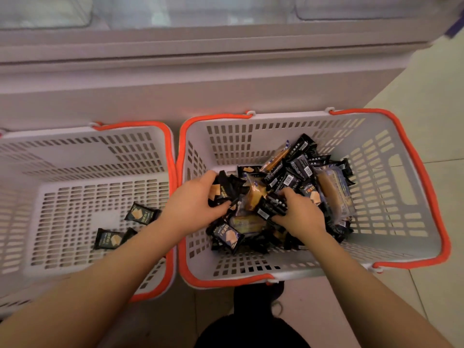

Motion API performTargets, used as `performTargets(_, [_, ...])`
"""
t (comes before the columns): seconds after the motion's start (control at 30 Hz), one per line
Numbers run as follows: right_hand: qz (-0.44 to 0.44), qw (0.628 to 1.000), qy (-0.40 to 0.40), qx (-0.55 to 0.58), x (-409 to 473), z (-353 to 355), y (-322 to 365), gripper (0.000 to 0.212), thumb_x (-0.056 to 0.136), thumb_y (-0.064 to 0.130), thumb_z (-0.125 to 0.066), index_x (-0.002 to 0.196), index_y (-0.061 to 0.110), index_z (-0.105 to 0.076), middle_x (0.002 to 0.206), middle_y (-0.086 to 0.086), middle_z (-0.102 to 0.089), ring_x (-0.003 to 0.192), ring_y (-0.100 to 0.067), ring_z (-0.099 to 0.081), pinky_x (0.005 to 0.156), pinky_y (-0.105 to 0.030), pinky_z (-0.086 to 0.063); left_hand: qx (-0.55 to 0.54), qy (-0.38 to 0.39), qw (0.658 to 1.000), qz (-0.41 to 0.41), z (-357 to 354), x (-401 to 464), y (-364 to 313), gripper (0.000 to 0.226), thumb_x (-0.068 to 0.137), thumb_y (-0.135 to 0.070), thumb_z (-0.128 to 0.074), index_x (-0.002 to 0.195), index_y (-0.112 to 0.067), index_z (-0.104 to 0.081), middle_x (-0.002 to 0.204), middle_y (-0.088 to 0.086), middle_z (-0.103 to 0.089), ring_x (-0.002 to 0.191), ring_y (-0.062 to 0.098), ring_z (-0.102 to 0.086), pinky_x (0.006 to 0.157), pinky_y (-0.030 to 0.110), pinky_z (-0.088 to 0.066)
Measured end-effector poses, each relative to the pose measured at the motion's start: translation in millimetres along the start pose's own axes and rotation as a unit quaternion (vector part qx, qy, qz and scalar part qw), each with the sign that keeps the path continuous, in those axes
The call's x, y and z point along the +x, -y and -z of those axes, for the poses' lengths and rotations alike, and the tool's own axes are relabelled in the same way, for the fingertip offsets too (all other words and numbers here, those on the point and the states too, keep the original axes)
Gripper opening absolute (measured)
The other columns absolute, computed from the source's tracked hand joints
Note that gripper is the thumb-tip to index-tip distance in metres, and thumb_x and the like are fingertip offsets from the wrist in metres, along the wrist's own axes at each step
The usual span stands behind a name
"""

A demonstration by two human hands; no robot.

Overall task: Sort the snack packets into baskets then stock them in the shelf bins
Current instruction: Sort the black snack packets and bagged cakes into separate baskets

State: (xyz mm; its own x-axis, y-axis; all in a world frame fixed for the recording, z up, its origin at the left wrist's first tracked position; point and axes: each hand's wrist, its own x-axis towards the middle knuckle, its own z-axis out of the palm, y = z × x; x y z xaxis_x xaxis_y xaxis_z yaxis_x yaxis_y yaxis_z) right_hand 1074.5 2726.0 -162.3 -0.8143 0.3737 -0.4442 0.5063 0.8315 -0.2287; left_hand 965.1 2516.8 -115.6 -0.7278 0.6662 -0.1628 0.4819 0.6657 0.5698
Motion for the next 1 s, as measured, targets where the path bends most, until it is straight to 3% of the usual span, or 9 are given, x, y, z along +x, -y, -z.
performTargets(0.1, [0.002,0.985,-0.021,0.172,-11.9,28.6,36.1,0.057,0.074,0.035,-0.076,0.121,0.023,-0.045,0.098,0.006,-0.062,0.083,-0.017,-0.061,0.064,-0.029,-0.048,-0.080,-0.094,0.992,0.030,22.5,-21.6,4.4,0.032,0.076,-0.039,-0.067,0.098,-0.024,-0.050,0.073,-0.015,-0.057,0.067,-0.002,-0.057,0.052,0.014,-0.044])
performTargets(0.27, [0.071,0.893,0.018,0.444,-18.9,60.4,132.0,0.042,0.067,0.023,-0.083,0.101,0.024,-0.058,0.098,0.008,-0.067,0.091,-0.010,-0.065,0.081,-0.033,-0.052,-0.158,-0.281,0.936,0.144,50.5,-71.8,30.7,0.029,0.074,-0.036,-0.069,0.089,-0.034,-0.044,0.071,-0.015,-0.057,0.065,-0.008,-0.054,0.052,0.010,-0.041])
performTargets(0.37, [0.098,0.884,0.063,0.453,-13.8,58.2,191.5,0.035,0.068,0.015,-0.082,0.097,0.019,-0.062,0.098,0.001,-0.070,0.090,-0.015,-0.066,0.085,-0.037,-0.052,-0.184,-0.333,0.903,0.197,54.8,-99.2,55.2,0.029,0.076,-0.029,-0.071,0.081,-0.036,-0.044,0.068,-0.017,-0.057,0.066,-0.014,-0.055,0.052,0.006,-0.040])
performTargets(0.43, [0.133,0.942,0.061,0.301,-10.1,49.1,226.2,0.047,0.071,0.024,-0.079,0.110,0.012,-0.056,0.105,-0.004,-0.066,0.097,-0.023,-0.063,0.083,-0.038,-0.051,-0.209,-0.347,0.882,0.240,53.6,-115.5,74.9,0.028,0.077,-0.027,-0.071,0.081,-0.038,-0.045,0.069,-0.021,-0.057,0.066,-0.016,-0.055,0.051,0.005,-0.039])
performTargets(0.5, [0.189,0.980,0.032,0.055,-11.4,37.7,253.7,0.048,0.076,0.032,-0.073,0.112,0.013,-0.046,0.102,-0.006,-0.062,0.095,-0.029,-0.060,0.068,-0.035,-0.047,-0.205,-0.341,0.868,0.297,48.2,-129.5,94.6,0.027,0.077,-0.029,-0.071,0.085,-0.036,-0.046,0.072,-0.021,-0.055,0.064,-0.008,-0.054,0.049,0.010,-0.034])
performTargets(0.6, [0.260,0.959,0.036,-0.105,-12.8,22.9,280.4,0.041,0.084,0.022,-0.064,0.116,0.011,-0.040,0.107,-0.011,-0.060,0.096,-0.032,-0.060,0.061,-0.034,-0.038,-0.209,-0.320,0.851,0.362,33.7,-140.0,117.9,0.028,0.077,-0.029,-0.071,0.094,-0.022,-0.050,0.074,-0.015,-0.053,0.068,0.001,-0.052,0.052,0.015,-0.031])
performTargets(0.7, [0.276,0.950,0.122,-0.084,-11.1,15.8,280.8,0.066,0.082,0.026,-0.069,0.134,0.008,-0.034,0.130,-0.013,-0.051,0.114,-0.030,-0.052,0.082,-0.038,-0.046,-0.247,-0.247,0.857,0.380,20.4,-138.7,126.6,0.031,0.078,-0.028,-0.070,0.097,-0.018,-0.047,0.078,-0.009,-0.055,0.078,0.018,-0.060,0.052,0.022,-0.039])
performTargets(0.8, [0.291,0.949,0.118,-0.016,-12.1,16.6,264.9,0.058,0.087,0.028,-0.063,0.137,0.010,-0.039,0.138,-0.009,-0.046,0.125,-0.023,-0.046,0.102,-0.033,-0.039,-0.261,-0.148,0.869,0.393,11.4,-134.5,128.2,0.039,0.080,-0.031,-0.068,0.108,-0.014,-0.046,0.087,-0.006,-0.057,0.083,0.019,-0.059,0.065,0.031,-0.047])
performTargets(1.0, [0.219,0.965,-0.031,0.144,-19.5,16.6,199.2,0.028,0.092,0.017,-0.053,0.120,0.015,-0.056,0.121,0.002,-0.058,0.109,-0.011,-0.054,0.091,-0.021,-0.039,-0.225,-0.078,0.926,0.294,19.9,-116.2,100.0,0.051,0.086,-0.033,-0.060,0.131,-0.012,-0.048,0.131,0.003,-0.053,0.118,0.017,-0.049,0.094,0.027,-0.037])
